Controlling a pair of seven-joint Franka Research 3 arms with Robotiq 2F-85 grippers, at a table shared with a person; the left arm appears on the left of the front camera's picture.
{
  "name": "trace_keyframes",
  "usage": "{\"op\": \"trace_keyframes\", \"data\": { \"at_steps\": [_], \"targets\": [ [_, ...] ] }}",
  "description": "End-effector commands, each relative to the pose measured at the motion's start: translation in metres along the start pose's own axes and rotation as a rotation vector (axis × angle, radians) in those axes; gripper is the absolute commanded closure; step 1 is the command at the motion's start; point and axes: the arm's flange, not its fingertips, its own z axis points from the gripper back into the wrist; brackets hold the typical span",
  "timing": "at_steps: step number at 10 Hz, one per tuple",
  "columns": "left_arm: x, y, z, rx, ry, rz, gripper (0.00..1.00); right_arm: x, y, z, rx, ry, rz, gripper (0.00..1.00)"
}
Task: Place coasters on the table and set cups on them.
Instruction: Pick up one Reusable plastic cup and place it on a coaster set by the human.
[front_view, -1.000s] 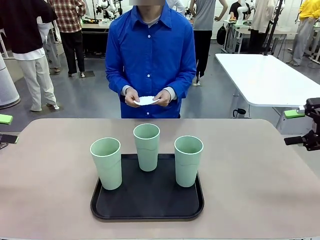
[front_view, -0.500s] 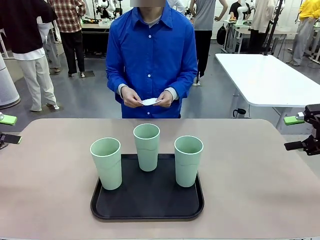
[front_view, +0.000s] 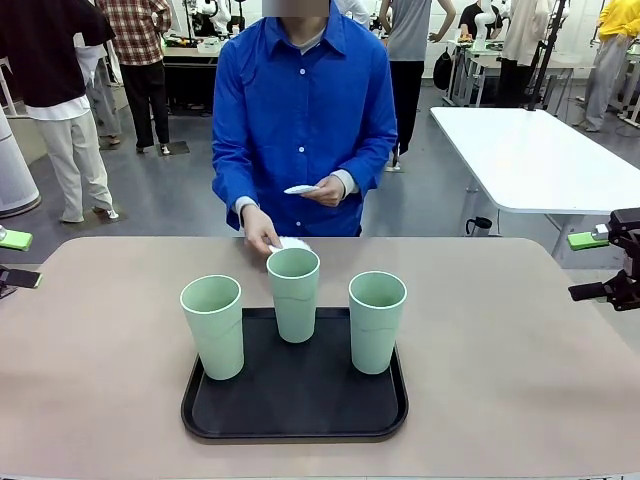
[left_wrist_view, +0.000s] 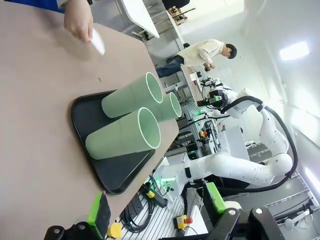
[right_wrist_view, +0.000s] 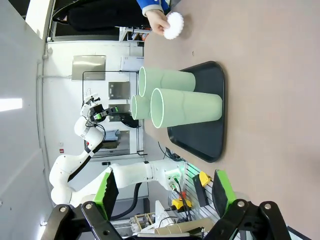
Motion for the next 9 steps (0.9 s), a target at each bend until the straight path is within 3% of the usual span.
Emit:
{"op": "trace_keyframes", "data": {
  "at_steps": [1, 9],
  "targets": [
    [-0.0002, 0.0, 0.001, -0.01, -0.007, -0.004, 0.0, 0.0008, 0.0006, 0.0001, 0.003, -0.007, -0.005, 0.0],
    [-0.0002, 0.0, 0.001, -0.01, -0.007, -0.004, 0.0, 0.0008, 0.0006, 0.0001, 0.003, -0.007, -0.005, 0.0]
  ]
}}
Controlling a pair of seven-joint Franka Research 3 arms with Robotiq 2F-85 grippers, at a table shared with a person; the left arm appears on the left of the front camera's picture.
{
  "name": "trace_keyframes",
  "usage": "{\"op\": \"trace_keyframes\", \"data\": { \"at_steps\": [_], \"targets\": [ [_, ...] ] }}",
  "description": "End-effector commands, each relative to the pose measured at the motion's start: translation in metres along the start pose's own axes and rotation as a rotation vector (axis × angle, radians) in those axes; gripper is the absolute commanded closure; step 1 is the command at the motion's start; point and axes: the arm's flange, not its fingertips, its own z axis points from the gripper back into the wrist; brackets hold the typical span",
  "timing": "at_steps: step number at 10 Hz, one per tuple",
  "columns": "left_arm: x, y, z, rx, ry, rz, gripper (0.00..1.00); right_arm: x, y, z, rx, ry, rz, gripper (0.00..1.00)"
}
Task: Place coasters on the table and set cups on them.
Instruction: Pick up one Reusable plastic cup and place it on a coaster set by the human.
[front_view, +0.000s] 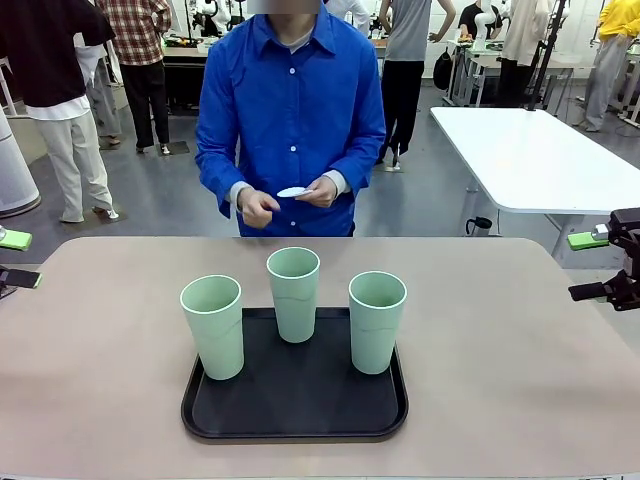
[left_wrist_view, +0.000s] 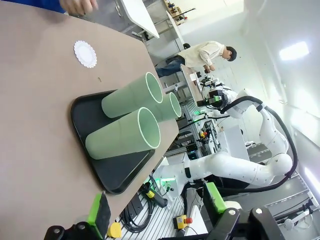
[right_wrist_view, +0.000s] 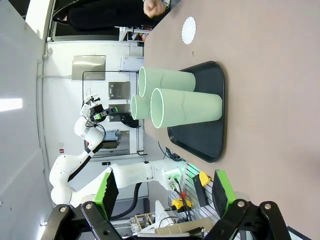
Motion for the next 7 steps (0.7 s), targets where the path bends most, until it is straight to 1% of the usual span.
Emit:
{"op": "trace_keyframes", "data": {
  "at_steps": [1, 7],
  "targets": [
    [0.0, 0.0, 0.0006, -0.009, -0.007, -0.004, 0.0, 0.0008, 0.0006, 0.0001, 0.003, -0.007, -0.005, 0.0],
    [0.0, 0.0, 0.0006, -0.009, -0.007, -0.004, 0.0, 0.0008, 0.0006, 0.0001, 0.003, -0.007, -0.005, 0.0]
  ]
}}
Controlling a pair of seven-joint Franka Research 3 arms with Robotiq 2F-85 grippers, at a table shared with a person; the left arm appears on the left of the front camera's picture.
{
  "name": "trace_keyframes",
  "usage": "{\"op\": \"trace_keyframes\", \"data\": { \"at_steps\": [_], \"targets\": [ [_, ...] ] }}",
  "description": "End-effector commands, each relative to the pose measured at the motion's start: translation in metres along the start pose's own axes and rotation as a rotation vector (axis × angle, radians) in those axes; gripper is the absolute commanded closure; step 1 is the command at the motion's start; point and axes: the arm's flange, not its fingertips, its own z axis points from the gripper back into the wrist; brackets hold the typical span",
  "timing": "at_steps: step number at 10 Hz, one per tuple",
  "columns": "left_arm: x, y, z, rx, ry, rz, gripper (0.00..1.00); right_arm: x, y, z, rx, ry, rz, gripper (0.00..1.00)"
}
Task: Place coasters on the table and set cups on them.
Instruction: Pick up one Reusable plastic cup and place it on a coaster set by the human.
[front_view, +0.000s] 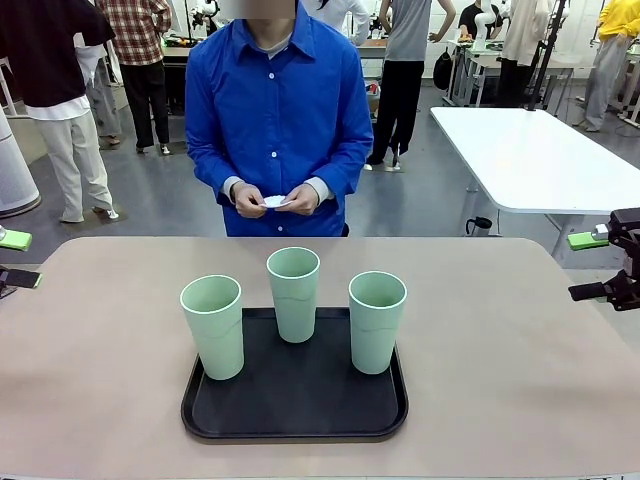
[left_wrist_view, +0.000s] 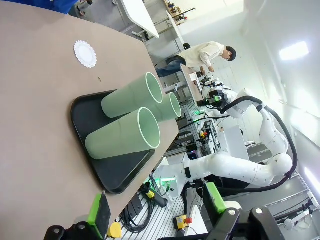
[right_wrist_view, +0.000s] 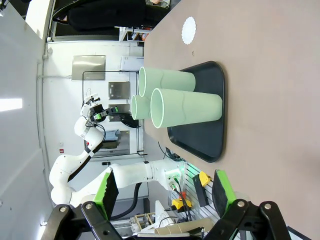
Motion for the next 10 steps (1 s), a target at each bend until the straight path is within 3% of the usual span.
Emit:
{"op": "trace_keyframes", "data": {
  "at_steps": [1, 6, 8, 10],
  "targets": [
    [0.0, 0.0, 0.001, -0.009, -0.007, -0.004, 0.0, 0.001, 0.001, 0.0, 0.003, -0.007, -0.005, 0.0],
    [0.0, 0.0, 0.001, -0.009, -0.007, -0.004, 0.0, 0.0, 0.0, 0.0, 0.0, 0.0, 0.0, 0.0],
    [0.0, 0.0, 0.001, -0.009, -0.007, -0.004, 0.0, 0.011, 0.022, -0.002, -0.111, 0.295, 0.504, 0.0],
    [0.0, 0.0, 0.001, -0.009, -0.007, -0.004, 0.0, 0.009, 0.044, -0.02, -0.241, 0.373, 0.803, 0.0]
  ]
}}
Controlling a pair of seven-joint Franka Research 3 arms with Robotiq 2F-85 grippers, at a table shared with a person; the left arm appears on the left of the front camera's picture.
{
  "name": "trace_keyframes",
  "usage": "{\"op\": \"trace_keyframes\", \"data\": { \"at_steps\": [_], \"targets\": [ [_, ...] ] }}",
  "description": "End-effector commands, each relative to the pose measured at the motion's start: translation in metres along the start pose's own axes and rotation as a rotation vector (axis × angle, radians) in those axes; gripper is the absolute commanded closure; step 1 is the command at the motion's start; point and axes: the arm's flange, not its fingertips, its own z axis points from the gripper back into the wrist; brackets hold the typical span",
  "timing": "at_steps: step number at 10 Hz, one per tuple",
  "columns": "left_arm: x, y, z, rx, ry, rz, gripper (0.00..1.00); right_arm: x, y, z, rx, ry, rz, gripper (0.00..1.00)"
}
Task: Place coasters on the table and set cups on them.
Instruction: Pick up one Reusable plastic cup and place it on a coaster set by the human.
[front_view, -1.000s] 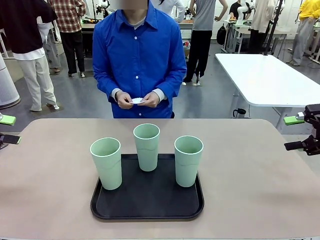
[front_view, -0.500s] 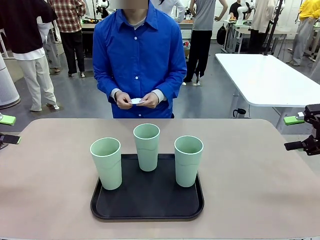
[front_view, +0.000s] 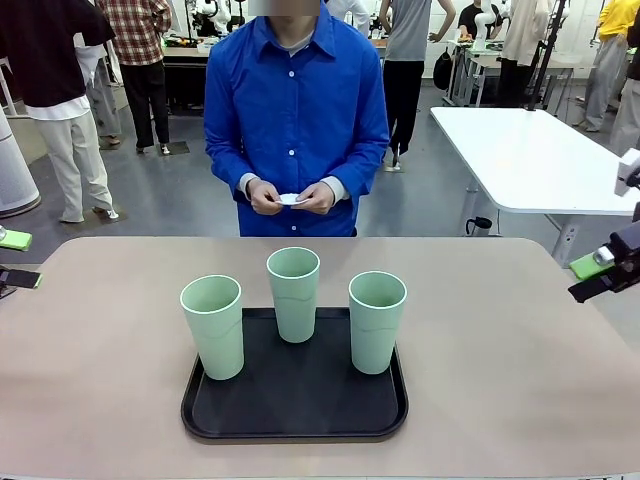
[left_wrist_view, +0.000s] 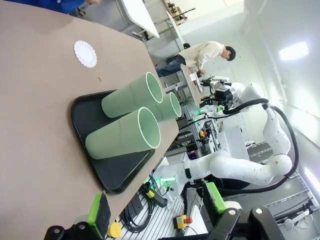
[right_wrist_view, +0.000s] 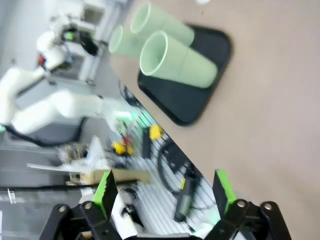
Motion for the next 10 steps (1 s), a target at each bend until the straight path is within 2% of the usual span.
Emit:
{"op": "trace_keyframes", "data": {
  "at_steps": [1, 3, 5, 6, 7, 8, 10],
  "targets": [
    [0.0, 0.0, 0.001, -0.01, -0.008, -0.005, 0.0, 0.01, 0.01, -0.015, -0.164, 0.071, 0.423, 0.0],
    [0.0, 0.0, 0.001, -0.01, -0.008, -0.005, 0.0, 0.03, 0.032, -0.04, -0.283, -0.021, 0.565, 0.0],
    [0.0, 0.0, 0.001, -0.01, -0.008, -0.005, 0.0, 0.047, 0.044, -0.065, -0.318, -0.134, 0.651, 0.0],
    [0.0, 0.0, 0.001, -0.01, -0.008, -0.005, 0.0, 0.051, 0.048, -0.075, -0.326, -0.138, 0.67, 0.0],
    [0.0, 0.0, 0.001, -0.01, -0.008, -0.005, 0.0, 0.055, 0.045, -0.08, -0.302, -0.088, 0.659, 0.0],
    [0.0, 0.0, 0.001, -0.01, -0.008, -0.005, 0.0, 0.058, 0.058, -0.045, -0.339, -0.102, 0.628, 0.0],
    [0.0, 0.0, 0.001, -0.01, -0.008, -0.005, 0.0, 0.058, 0.058, -0.045, -0.339, -0.102, 0.628, 0.0]
  ]
}}
